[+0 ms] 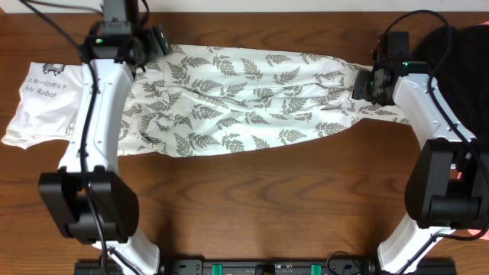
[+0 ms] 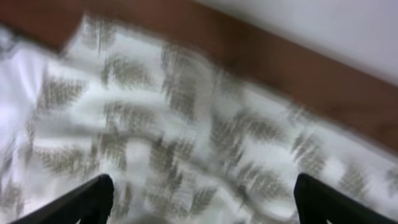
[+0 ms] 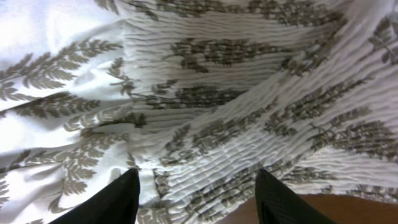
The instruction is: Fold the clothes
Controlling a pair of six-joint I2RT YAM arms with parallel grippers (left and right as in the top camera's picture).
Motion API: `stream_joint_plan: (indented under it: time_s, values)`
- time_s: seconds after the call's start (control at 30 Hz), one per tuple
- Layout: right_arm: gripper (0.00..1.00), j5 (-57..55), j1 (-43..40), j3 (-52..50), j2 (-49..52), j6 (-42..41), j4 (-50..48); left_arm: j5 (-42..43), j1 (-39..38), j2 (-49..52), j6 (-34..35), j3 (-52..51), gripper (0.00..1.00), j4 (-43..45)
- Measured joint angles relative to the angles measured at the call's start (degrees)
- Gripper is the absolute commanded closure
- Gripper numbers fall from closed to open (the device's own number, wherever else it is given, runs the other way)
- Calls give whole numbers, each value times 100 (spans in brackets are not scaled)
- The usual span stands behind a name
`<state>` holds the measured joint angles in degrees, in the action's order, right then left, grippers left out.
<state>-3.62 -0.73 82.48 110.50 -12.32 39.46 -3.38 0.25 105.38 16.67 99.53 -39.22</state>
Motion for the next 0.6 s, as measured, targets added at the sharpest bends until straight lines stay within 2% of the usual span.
stream_joint_plan:
  time_s: [0.5,0.6]
  values:
    - [41,15,4,-9,313,127,11,-2,846,566,-44,20,8,2284]
    - [41,15,4,-63,417,127,-24,-2,1088,730,-39,20,14,2677]
